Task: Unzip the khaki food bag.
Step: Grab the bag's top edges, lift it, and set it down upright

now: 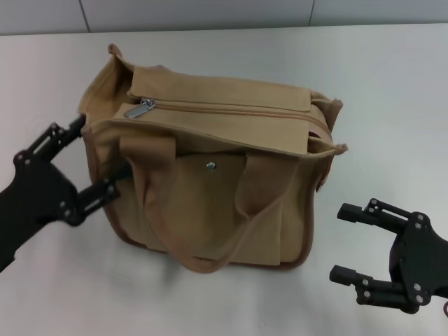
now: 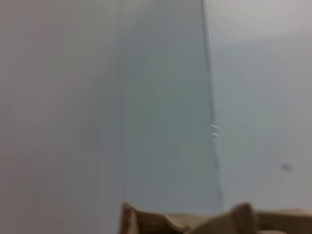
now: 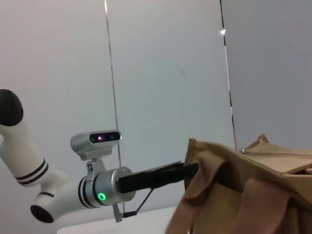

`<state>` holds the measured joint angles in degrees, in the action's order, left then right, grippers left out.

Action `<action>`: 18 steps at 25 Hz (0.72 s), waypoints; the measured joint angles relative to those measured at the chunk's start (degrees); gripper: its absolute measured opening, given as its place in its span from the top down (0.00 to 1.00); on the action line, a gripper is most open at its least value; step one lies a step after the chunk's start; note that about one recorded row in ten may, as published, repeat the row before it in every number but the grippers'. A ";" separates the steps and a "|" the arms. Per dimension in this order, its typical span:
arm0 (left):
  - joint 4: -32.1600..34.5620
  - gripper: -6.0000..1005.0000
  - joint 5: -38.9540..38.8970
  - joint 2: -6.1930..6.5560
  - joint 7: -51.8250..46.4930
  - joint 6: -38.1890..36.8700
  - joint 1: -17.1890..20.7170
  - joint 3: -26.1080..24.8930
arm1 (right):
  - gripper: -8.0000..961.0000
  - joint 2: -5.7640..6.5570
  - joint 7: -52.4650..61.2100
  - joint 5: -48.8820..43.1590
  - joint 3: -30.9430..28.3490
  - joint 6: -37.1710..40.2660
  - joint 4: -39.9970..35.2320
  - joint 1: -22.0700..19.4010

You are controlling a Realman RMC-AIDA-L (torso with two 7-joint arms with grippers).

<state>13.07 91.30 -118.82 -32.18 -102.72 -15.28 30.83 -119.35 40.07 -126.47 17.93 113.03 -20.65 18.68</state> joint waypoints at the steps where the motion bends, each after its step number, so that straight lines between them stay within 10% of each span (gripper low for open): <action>1: 0.00 0.29 0.00 0.00 0.00 0.00 0.00 0.00 | 0.17 0.00 0.00 0.00 0.00 0.00 0.00 0.00; 18: -5.71 0.45 -2.32 -0.26 3.47 3.88 -2.88 -0.01 | 0.17 0.00 0.02 0.64 -0.40 -0.09 -0.01 -0.54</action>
<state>7.36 88.98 -119.08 -28.71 -98.83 -18.16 30.82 -119.35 40.10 -125.83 17.53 112.94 -20.66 18.14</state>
